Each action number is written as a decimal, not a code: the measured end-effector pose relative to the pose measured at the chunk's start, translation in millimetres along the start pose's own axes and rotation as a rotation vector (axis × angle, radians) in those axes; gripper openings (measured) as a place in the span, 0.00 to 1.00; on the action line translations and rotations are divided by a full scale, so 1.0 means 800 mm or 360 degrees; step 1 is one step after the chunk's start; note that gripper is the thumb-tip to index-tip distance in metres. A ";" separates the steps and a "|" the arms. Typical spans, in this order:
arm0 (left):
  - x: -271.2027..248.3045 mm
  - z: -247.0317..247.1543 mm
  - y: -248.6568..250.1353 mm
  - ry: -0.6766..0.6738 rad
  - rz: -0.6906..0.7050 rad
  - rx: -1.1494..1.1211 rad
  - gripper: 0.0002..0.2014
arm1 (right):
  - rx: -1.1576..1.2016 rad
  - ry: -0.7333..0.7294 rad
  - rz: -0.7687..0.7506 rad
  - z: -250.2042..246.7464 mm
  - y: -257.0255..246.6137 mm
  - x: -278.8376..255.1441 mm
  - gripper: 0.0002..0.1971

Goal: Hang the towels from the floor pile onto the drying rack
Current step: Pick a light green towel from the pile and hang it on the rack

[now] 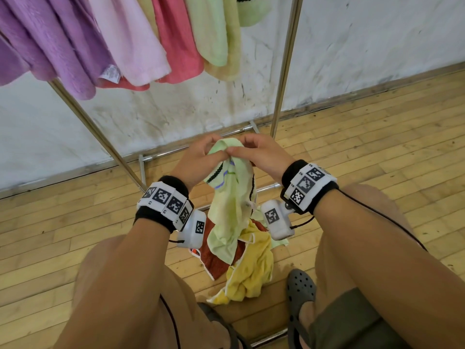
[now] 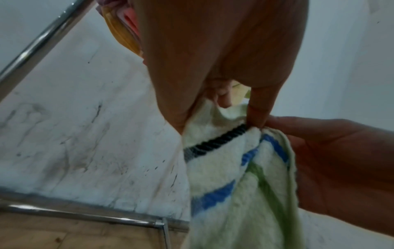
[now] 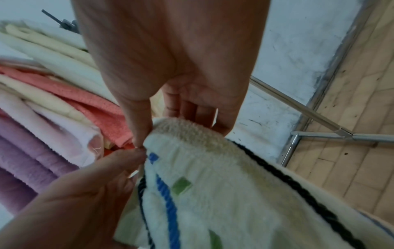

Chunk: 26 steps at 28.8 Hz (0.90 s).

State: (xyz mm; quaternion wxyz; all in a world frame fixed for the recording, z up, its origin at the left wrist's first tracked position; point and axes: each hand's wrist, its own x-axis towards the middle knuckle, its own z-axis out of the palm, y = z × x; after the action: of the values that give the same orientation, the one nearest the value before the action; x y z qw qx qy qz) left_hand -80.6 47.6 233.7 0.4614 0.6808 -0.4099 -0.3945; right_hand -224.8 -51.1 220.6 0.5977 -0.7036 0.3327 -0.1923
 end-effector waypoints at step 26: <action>-0.001 0.025 -0.007 -0.0202 -0.0153 0.0018 0.18 | 0.0061 0.0242 -0.0152 -0.001 0.007 0.007 0.08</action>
State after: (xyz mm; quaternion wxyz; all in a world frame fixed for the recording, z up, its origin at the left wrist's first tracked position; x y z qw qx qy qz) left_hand -98.0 43.7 223.3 0.4112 0.6759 -0.4075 -0.4562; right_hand -222.4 -55.7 214.9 0.5741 -0.6906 0.3394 -0.2799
